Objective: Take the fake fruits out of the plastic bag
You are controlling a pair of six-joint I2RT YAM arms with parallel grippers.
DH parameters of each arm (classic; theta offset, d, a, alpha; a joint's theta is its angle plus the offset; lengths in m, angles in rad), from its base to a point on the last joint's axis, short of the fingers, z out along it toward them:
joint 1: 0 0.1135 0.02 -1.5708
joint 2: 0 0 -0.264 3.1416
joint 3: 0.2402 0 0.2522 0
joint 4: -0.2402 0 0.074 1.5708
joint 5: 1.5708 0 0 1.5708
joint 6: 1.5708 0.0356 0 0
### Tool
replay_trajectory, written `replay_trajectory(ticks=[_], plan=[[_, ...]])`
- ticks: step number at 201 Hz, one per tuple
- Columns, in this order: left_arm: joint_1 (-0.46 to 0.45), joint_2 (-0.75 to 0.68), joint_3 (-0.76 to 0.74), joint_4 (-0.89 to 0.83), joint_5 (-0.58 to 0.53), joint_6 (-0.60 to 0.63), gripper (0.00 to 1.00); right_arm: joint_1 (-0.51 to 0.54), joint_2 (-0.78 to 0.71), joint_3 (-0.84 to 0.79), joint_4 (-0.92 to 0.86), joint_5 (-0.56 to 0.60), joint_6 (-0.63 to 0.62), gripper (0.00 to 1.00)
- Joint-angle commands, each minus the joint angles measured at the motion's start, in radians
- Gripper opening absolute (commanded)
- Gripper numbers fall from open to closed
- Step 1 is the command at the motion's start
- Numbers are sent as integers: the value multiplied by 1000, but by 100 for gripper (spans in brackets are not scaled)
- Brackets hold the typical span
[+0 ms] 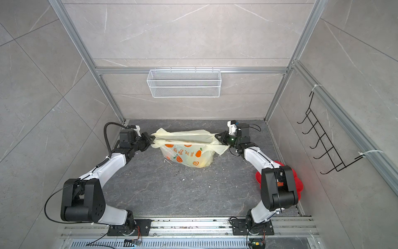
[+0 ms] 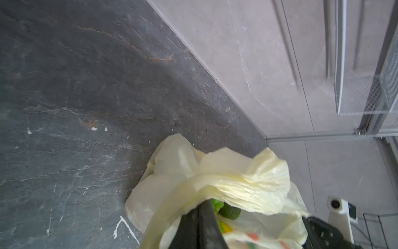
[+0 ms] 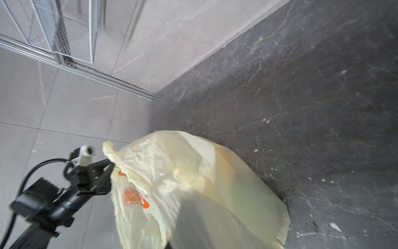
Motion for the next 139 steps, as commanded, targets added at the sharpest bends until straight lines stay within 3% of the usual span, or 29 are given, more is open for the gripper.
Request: replay_trajectory(ticks=[1,33,86,108,139], plan=[[89,58,-4,14,-59,-77,0,-62,-30,-28,117,-40,58,0],[29,99,51,-20,-21,8,0,47,-23,26,39,20,-26,0],[-228,55,165,-127,-155,158,0,239,72,182,-105,195,-98,0],[-313,48,208,-170,-228,201,0,281,105,220,-123,190,-97,0],[-298,77,242,-301,-376,193,0,286,22,222,-177,181,-121,0]])
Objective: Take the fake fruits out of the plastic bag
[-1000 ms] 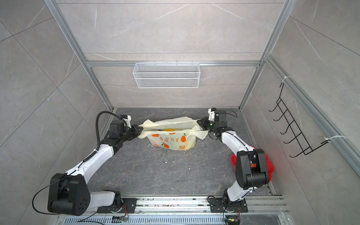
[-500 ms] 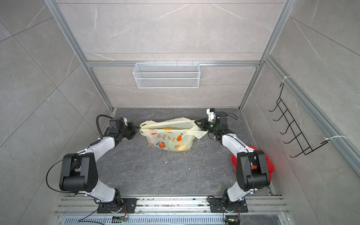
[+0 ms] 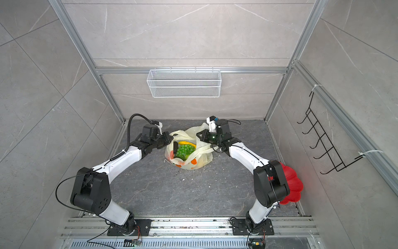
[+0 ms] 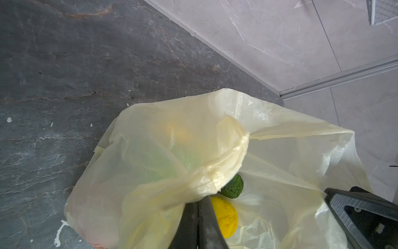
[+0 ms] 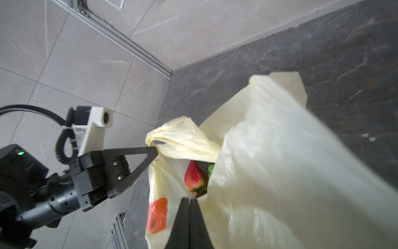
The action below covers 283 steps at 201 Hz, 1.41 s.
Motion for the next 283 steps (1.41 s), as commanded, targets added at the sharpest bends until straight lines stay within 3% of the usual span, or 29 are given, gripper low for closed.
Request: replay_trajectory(ticks=[1,27,53,86,128,167,205,236,275,283], plan=[[43,-9,38,-129,-168,38,0,-2,-70,26,-75,24,-48,0],[92,29,37,-193,-248,37,0,-30,-168,4,-86,-40,-51,0],[128,51,28,-216,-281,32,0,-131,-244,-111,133,-196,88,0],[198,47,-24,-183,-223,2,0,-265,-270,-232,347,-287,238,0],[212,26,-16,-189,-221,21,0,-271,-216,-299,505,-317,328,0],[293,-34,-63,-121,-158,-13,0,-294,-191,-285,378,-245,229,0],[300,-110,-78,-37,-108,-36,0,-258,-64,-145,331,-209,192,0],[215,-114,-46,-26,-79,0,0,-177,-8,-37,178,-130,75,0],[119,-132,-96,-28,-97,30,0,-172,-34,-5,-38,8,-39,0],[109,-138,-109,-30,-104,34,0,-170,-49,-8,-63,25,-57,5]])
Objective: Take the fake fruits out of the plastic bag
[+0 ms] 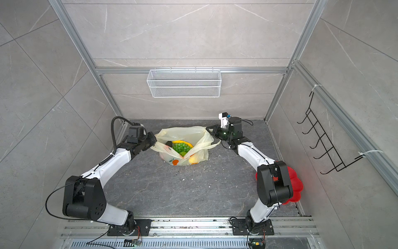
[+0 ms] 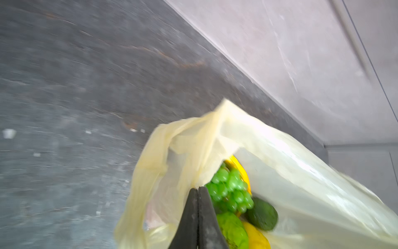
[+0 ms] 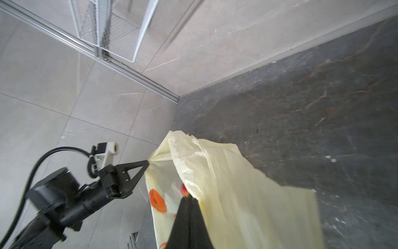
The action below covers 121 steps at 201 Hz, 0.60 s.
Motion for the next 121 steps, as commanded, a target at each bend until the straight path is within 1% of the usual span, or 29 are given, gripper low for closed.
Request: replay_trajectory(ticks=[1,5,6,10,13,14,17,18,19,21,25,26,27,39,51,61,76,79,95,113,121], plan=[[-33,-48,-31,21,-3,37,0,-3,-43,25,-184,121,-119,8],[-39,-53,-37,22,-6,38,0,-3,-51,26,-201,133,-126,12],[-39,-54,-38,22,-7,39,0,-2,-55,26,-213,142,-132,15],[-42,-58,-42,23,-10,40,0,2,-62,33,-242,161,-144,21],[-44,-60,-47,25,-12,40,0,7,-68,39,-264,171,-155,26],[-44,-62,-49,25,-13,39,0,7,-68,39,-264,171,-155,26],[-45,-65,-52,25,-14,40,0,12,-77,45,-290,189,-168,31],[-46,-66,-53,25,-16,39,0,12,-77,45,-290,189,-168,31],[-47,-67,-55,24,-17,38,0,14,-81,48,-303,200,-174,34],[-48,-68,-57,25,-17,38,0,17,-83,49,-310,205,-178,35],[-51,-72,-60,26,-18,37,0,27,-94,58,-345,232,-196,42],[-51,-73,-61,27,-19,38,0,27,-94,58,-345,232,-196,42],[-51,-74,-62,27,-19,40,0,30,-98,62,-360,247,-201,44],[-61,-82,-73,27,-26,43,0,54,-123,82,-429,317,-233,56],[-67,-87,-83,28,-34,51,0,86,-147,111,-516,418,-254,67],[-72,-91,-91,28,-38,54,0,118,-161,142,-597,513,-265,73],[-77,-99,-105,33,-40,54,0,184,-174,184,-700,667,-264,78],[-78,-101,-109,35,-40,53,0,206,-173,195,-724,708,-258,79],[-80,-108,-125,45,-43,51,0,289,-158,225,-805,851,-204,83],[-81,-113,-143,61,-47,45,0,363,-114,240,-839,945,-138,85],[-81,-113,-150,70,-49,40,0,386,-86,245,-838,961,-111,85]])
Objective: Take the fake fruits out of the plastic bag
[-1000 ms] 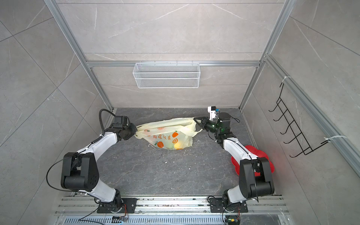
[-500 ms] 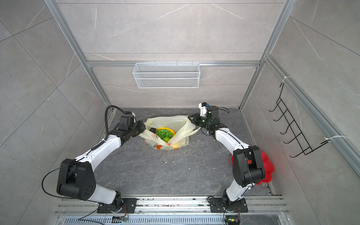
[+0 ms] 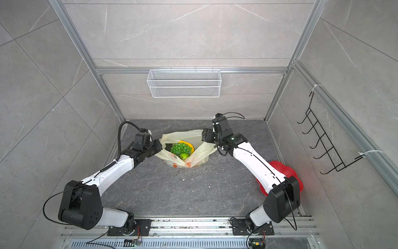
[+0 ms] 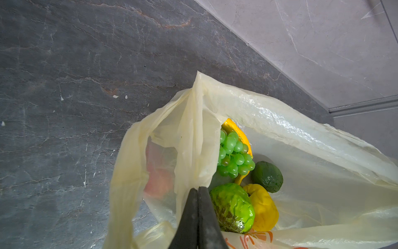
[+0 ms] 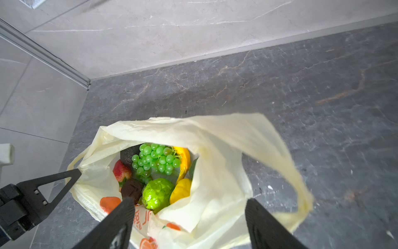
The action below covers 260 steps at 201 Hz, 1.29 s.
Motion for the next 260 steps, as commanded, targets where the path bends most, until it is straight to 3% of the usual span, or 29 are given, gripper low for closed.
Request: replay_trajectory(ticks=[1,40,57,66,82,113,132,142,170,210,237,260], plan=[[-4,-37,-18,48,-21,15,0,70,69,21,-149,222,84,85],[-4,-31,-29,55,-24,14,0,85,218,72,-144,231,148,83],[-4,-25,-35,42,-48,23,0,77,257,90,-135,207,136,73],[4,-19,-40,34,-62,22,0,69,258,82,-116,181,125,64],[45,-1,-70,45,-38,-8,0,28,220,19,-40,100,120,39],[173,53,-142,120,44,-85,0,-119,96,-239,252,-243,108,0],[242,99,-145,142,87,-117,0,-227,60,-388,428,-475,136,0],[260,119,-135,145,95,-130,0,-254,53,-431,480,-536,136,0],[239,155,-62,127,107,-109,0,-258,43,-471,535,-592,119,0],[106,158,69,27,62,-4,0,-235,37,-440,503,-594,95,0],[21,105,100,-86,-90,46,41,-212,22,-418,452,-554,73,0],[-10,55,103,-192,-206,47,62,-198,13,-403,408,-516,49,0]])
